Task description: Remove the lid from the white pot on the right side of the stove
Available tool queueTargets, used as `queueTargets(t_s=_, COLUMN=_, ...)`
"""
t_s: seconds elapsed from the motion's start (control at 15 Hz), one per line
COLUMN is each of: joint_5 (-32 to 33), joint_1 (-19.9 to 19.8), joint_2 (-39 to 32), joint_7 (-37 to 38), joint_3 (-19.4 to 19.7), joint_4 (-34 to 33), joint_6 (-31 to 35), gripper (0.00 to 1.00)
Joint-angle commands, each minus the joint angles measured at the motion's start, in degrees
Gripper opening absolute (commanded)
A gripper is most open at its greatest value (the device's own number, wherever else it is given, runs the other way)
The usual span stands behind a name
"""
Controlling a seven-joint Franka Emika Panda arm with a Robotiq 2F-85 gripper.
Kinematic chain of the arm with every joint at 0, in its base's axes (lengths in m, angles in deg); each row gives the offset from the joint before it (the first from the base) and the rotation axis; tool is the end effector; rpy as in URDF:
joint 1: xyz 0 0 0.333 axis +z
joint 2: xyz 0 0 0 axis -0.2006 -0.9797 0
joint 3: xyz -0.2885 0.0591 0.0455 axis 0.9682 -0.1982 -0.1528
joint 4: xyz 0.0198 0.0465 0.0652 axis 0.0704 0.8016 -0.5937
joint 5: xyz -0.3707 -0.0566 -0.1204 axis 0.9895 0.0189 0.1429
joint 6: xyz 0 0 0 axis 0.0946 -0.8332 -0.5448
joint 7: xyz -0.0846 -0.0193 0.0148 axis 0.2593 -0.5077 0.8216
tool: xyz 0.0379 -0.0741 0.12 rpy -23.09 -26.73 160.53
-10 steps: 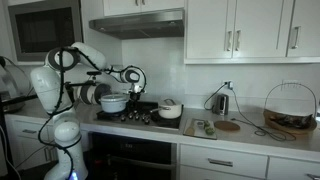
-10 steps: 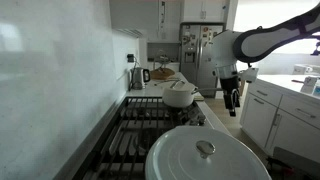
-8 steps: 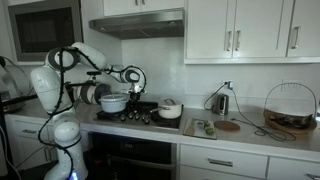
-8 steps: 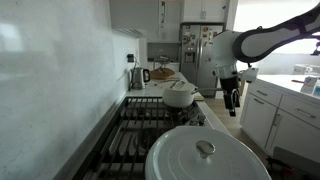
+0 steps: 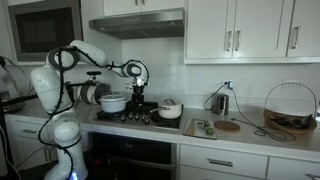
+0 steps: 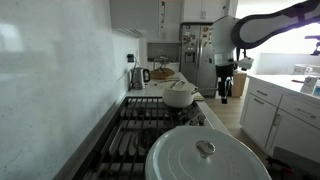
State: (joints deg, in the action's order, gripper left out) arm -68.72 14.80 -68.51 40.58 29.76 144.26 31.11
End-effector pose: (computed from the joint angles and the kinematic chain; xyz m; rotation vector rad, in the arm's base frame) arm 0.4572 0.0815 0.4246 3.0483 0.1288 -0.2731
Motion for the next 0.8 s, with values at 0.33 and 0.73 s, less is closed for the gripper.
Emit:
queueTargets(t_s=0.33, joint_5=0.0, joint_1=0.9, joint_2=-7.6, joint_7=-19.8, joint_3=2.6, joint_4=-16.0, joint_6=-5.4, gripper=1.00)
queueTargets(t_s=0.73, joint_5=2.6, joint_1=1.0, joint_2=-13.3, joint_7=-37.5, joint_3=2.5, joint_4=-26.2, joint_6=-11.9, gripper=1.00)
